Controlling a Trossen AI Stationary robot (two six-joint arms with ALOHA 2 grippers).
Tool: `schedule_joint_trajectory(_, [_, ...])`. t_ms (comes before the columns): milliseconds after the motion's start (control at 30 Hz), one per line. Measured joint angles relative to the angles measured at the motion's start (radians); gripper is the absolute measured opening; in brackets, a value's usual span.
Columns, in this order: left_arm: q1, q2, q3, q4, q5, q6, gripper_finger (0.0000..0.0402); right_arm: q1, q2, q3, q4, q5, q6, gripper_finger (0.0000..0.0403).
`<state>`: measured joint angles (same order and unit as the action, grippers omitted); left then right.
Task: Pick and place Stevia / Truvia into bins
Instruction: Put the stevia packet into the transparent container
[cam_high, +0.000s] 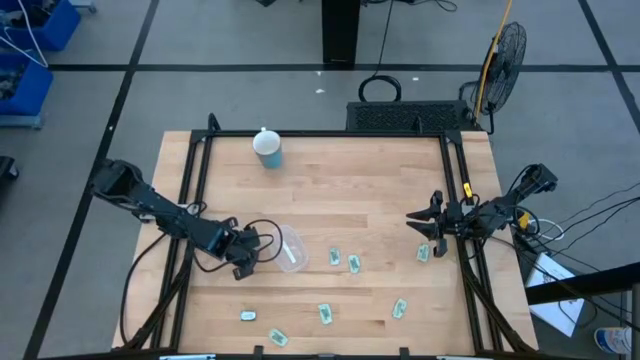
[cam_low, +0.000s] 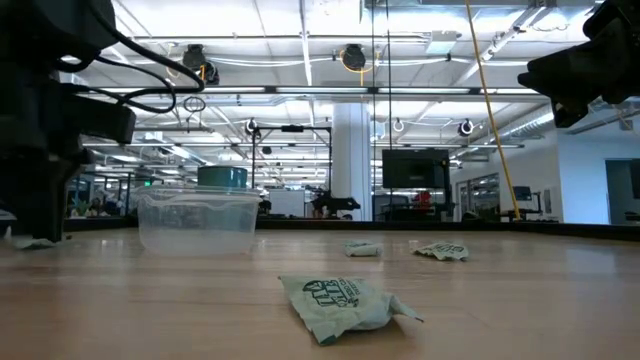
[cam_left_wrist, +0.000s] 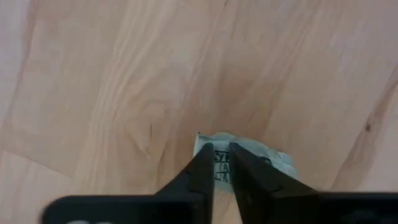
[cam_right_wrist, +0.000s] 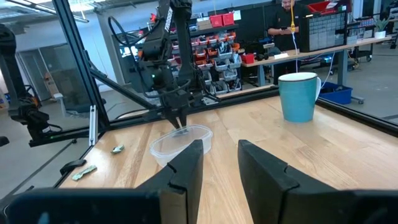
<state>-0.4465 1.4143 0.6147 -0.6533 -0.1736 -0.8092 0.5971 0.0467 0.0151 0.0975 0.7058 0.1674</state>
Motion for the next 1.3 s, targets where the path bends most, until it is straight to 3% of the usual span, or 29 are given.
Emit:
schedule_joint_trajectory(100, [0.0, -0.003, -0.001, 0.001, -0.011, 0.021, 0.0009, 0.0, 0.0, 0.0, 0.0, 0.0, 0.0, 0.0096])
schedule_joint_trajectory(500, [0.001, 0.0, 0.173, -0.002, -0.07, 0.145, 0.0002, 0.0, 0.0, 0.0, 0.0, 0.0, 0.0, 0.0095])
schedule_joint_trajectory(700, [0.042, 0.002, 0.238, 0.051, -0.19, 0.269, 0.0002, 0.0, 0.0, 0.0, 0.0, 0.0, 0.0, 0.0095])
schedule_joint_trajectory(900, [0.149, 0.017, 0.24, 0.214, -0.131, 0.357, 0.0002, 0.0, 0.0, 0.0, 0.0, 0.0, 0.0, 0.0096])
schedule_joint_trajectory(1100, [0.206, 0.053, 0.241, 0.249, -0.074, 0.475, 0.003, 0.0, 0.0, 0.0, 0.0, -0.003, 0.0, 0.0096])
schedule_joint_trajectory(1167, [0.212, 0.061, 0.236, 0.215, -0.07, 0.486, 0.0043, 0.0, 0.0, 0.0, 0.001, -0.099, 0.001, 0.0095])
schedule_joint_trajectory(1300, [0.223, 0.096, 0.239, 0.237, -0.07, 0.501, 0.0074, 0.0, 0.001, 0.0, 0.018, -0.433, 0.003, 0.0096])
